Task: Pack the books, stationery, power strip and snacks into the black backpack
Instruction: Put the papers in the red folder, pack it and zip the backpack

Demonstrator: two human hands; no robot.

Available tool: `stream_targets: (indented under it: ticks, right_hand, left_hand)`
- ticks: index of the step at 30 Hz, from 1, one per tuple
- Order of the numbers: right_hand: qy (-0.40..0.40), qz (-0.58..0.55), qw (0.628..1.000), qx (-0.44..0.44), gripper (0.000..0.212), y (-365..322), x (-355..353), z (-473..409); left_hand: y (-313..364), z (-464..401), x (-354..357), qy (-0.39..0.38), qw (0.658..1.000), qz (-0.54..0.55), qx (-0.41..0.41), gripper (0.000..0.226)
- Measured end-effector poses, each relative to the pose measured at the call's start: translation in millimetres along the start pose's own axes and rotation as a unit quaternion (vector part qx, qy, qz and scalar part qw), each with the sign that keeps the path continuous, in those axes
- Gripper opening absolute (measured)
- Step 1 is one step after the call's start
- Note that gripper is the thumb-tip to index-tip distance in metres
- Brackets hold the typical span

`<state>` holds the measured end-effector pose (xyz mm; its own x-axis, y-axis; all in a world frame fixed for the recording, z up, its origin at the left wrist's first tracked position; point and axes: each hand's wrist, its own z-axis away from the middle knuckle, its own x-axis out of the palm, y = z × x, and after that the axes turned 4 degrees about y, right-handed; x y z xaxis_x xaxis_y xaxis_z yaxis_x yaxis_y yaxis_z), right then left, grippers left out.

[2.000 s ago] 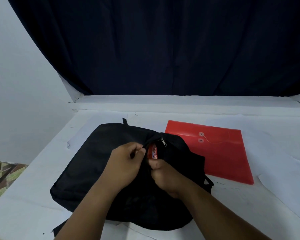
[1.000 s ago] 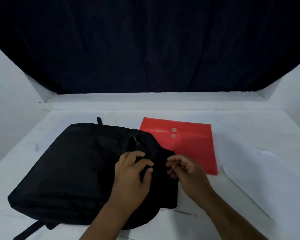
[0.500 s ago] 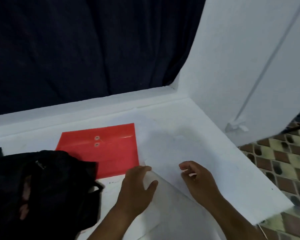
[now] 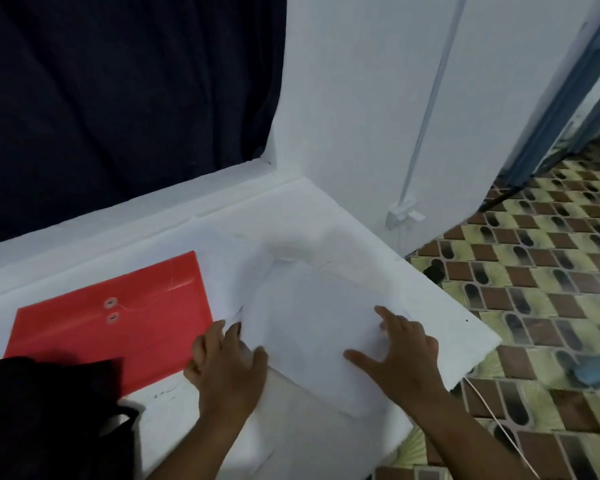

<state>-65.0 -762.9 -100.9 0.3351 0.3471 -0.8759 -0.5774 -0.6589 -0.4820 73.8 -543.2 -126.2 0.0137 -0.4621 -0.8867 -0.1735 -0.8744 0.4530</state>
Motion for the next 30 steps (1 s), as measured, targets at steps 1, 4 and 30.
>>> stream_targets:
  ticks: [1,4,30]
  right_hand:
    - [0.024,-0.004,1.0,0.006,0.091,-1.5,-0.7,-1.7]
    - [0.036,0.025,0.999,0.016,0.095,-2.5,4.2,-7.2]
    - [0.044,-0.272,0.961,0.03,0.044,-66.0,8.8,9.6]
  left_hand:
    - [0.1,0.6,-1.4,0.005,1.0,0.011,0.0,0.043]
    - [0.8,3.1,-8.4,0.032,0.995,0.09,0.001,0.041]
    - [-22.2,-14.7,-58.8,-0.049,0.765,0.629,-0.129,0.022]
